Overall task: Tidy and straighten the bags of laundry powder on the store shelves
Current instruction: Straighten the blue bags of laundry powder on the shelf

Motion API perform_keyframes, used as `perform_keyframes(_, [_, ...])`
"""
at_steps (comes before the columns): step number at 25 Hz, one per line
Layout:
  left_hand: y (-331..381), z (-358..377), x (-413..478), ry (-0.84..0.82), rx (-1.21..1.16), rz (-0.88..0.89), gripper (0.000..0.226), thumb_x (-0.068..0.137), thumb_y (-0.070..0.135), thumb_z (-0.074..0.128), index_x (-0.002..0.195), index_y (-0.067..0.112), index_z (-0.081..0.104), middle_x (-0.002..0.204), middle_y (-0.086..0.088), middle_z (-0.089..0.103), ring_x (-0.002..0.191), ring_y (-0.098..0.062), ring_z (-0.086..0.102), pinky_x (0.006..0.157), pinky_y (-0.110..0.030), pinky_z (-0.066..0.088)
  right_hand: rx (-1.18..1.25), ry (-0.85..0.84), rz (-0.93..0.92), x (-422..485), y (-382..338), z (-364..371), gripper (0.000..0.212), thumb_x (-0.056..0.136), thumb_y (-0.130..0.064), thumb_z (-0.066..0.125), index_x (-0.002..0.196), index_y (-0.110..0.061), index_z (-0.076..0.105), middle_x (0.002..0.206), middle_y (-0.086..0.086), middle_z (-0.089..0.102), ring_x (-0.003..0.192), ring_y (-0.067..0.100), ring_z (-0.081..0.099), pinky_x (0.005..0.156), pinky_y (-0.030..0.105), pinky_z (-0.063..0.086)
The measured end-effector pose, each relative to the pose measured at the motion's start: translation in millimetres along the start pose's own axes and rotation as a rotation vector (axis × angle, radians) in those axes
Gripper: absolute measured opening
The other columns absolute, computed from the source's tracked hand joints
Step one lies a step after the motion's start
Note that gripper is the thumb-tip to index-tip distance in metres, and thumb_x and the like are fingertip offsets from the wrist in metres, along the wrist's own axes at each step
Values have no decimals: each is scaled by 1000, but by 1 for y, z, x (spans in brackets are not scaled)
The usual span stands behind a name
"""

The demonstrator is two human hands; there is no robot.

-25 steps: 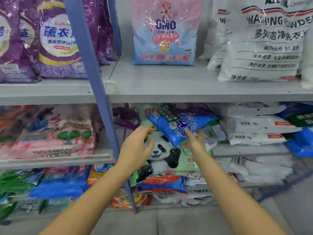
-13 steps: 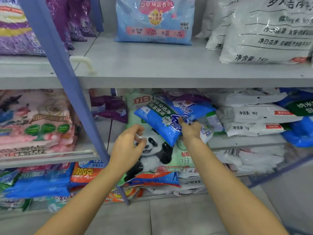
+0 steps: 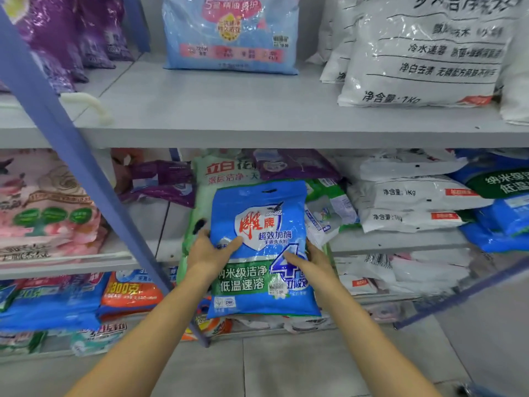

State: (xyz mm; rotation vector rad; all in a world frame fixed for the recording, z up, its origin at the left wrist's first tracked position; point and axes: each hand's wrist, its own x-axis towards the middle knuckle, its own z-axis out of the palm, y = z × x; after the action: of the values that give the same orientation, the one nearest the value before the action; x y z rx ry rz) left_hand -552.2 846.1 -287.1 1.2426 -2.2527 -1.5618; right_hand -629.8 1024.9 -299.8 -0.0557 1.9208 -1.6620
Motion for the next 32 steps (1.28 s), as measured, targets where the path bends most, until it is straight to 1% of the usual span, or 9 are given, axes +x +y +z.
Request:
perform_keyframes(4, [-2,2,-9,-64,-314,39,47,77,8,74,115,15,47,113,-3,61,89,-16,61,77,-26,51,-28,-9,85,12,-9,1,93,59,-88,43,132,-30,48,134,-4,53,124,23,49,107,48,37])
perform_keyframes(6, [-4,-2,-21,-96,-401,159,59,78,4,71,124,26,41,115,5,60,91,-6,63,73,-17,53,-44,-29,51,7,-11,5,78,78,-77,36,138,-28,41,138,-2,49,127,24,47,107,48,37])
perform_keyframes(8, [-8,-7,-37,-100,-444,257,71,78,3,70,133,31,36,123,7,60,101,-7,64,83,-28,56,5,-34,-9,-2,-7,6,57,92,-55,35,139,-24,39,140,0,48,128,23,46,108,47,36])
perform_keyframes(12, [2,-27,-90,-22,-513,399,81,79,-1,67,136,43,29,129,14,55,105,-9,64,78,-27,57,116,-47,-130,-37,-15,6,23,95,-39,40,105,-30,59,114,-2,67,110,22,61,101,47,44])
perform_keyframes(15, [32,-49,-128,101,-536,538,82,77,-4,67,126,50,30,125,27,50,98,2,64,71,-14,54,138,-74,-285,-72,-48,4,29,80,-48,42,93,-30,62,90,-13,73,99,16,65,95,41,48])
perform_keyframes(19, [85,-76,-149,267,-548,690,62,64,11,72,116,33,47,106,29,63,98,7,62,74,-8,49,123,-124,-524,-107,-123,-5,24,93,-34,35,76,-32,52,65,-28,65,71,-18,59,72,5,46])
perform_keyframes(25, [177,-109,-134,293,-571,889,53,75,-4,70,119,14,46,108,13,62,77,8,63,70,-9,49,98,-103,-808,-94,-227,1,36,89,-47,34,92,-26,63,90,-8,71,85,11,66,80,28,51])
perform_keyframes(29, [224,-134,-101,277,-531,986,46,79,2,70,110,24,45,104,16,60,84,5,62,73,-11,50,81,15,-893,-77,-282,14,37,100,-34,30,75,-18,53,70,-6,60,59,-3,57,58,15,46])
perform_keyframes(32, [234,-143,-69,266,-434,989,44,82,13,70,113,24,40,111,18,56,94,11,59,76,-9,49,52,87,-890,-47,-296,22,41,99,-37,34,69,-12,46,68,18,53,64,12,52,61,30,42])
